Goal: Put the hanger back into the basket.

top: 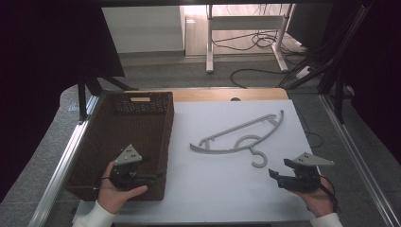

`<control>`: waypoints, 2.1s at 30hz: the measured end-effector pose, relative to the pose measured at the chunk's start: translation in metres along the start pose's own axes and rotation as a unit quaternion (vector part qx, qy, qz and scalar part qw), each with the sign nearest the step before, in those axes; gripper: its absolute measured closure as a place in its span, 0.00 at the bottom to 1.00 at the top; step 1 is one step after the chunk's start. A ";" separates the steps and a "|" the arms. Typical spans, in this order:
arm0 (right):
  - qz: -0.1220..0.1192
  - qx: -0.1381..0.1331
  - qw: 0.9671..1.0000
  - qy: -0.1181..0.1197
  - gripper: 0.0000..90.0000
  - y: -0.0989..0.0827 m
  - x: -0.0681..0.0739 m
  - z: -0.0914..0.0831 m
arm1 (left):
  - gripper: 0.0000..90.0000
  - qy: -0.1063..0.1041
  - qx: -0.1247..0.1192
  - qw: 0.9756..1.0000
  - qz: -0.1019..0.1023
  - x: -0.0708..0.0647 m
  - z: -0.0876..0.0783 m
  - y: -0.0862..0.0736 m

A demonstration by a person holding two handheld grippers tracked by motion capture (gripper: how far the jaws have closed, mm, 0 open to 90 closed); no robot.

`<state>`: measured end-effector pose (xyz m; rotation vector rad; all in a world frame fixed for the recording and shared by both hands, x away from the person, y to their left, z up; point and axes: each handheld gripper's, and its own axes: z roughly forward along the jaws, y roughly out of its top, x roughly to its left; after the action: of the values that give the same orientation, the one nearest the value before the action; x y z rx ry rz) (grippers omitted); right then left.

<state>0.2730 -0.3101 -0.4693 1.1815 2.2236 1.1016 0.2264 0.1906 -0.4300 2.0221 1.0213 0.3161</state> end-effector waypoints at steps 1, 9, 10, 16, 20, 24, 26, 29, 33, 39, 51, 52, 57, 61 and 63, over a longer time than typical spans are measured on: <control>0.000 0.000 1.000 0.000 0.30 0.000 0.000 0.000 | 0.28 0.000 -0.001 1.000 0.000 0.000 0.000 0.000; 0.002 0.006 1.000 -0.003 0.31 -0.002 -0.002 -0.004 | 0.29 -0.002 -0.003 1.000 0.000 0.000 0.001 0.001; 0.003 0.005 1.000 -0.003 0.31 -0.002 -0.002 -0.005 | 0.29 -0.003 -0.003 1.000 0.001 -0.001 0.001 0.001; 0.008 0.003 1.000 -0.007 0.31 -0.001 -0.004 -0.007 | 0.29 -0.005 -0.009 1.000 0.004 -0.002 -0.001 0.001; 0.013 0.004 1.000 -0.008 0.31 0.001 -0.005 -0.008 | 0.29 -0.008 -0.010 1.000 0.004 -0.003 -0.001 0.001; 0.017 0.008 1.000 -0.013 0.31 0.001 -0.005 -0.008 | 0.30 -0.011 -0.009 1.000 0.006 -0.006 0.001 0.003; 0.021 0.010 1.000 -0.015 0.31 0.001 -0.005 -0.007 | 0.30 -0.011 -0.009 1.000 0.007 -0.007 0.003 0.004; 0.034 0.012 0.999 -0.016 0.31 0.000 -0.006 -0.006 | 0.30 -0.015 -0.012 1.000 0.010 -0.010 0.003 0.008; 0.042 0.013 0.999 -0.018 0.31 0.000 -0.007 -0.005 | 0.31 -0.021 -0.014 0.999 0.027 -0.018 0.006 0.023; 0.040 0.013 0.999 -0.017 0.31 0.000 -0.007 -0.005 | 0.31 -0.034 -0.011 0.999 0.030 -0.028 0.018 0.037; 0.042 0.015 0.999 -0.016 0.31 -0.001 -0.008 -0.005 | 0.32 -0.059 0.003 0.998 0.036 -0.043 0.050 0.057; 0.041 0.016 0.999 -0.018 0.31 -0.001 -0.009 -0.005 | 0.32 -0.060 0.006 0.998 0.036 -0.043 0.053 0.058; 0.042 0.017 0.999 -0.018 0.31 -0.001 -0.010 -0.004 | 0.32 -0.059 0.008 0.998 0.033 -0.045 0.059 0.061; 0.041 0.018 0.999 -0.017 0.31 -0.001 -0.009 -0.004 | 0.32 -0.063 0.010 0.997 0.038 -0.051 0.067 0.068; 0.041 0.018 0.999 -0.017 0.31 0.000 -0.009 -0.004 | 0.32 -0.066 0.012 0.997 0.042 -0.056 0.077 0.074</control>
<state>0.2755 -0.3190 -0.4676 1.3070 2.1955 1.0702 0.2725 0.0803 -0.4132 2.0817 0.8624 0.2119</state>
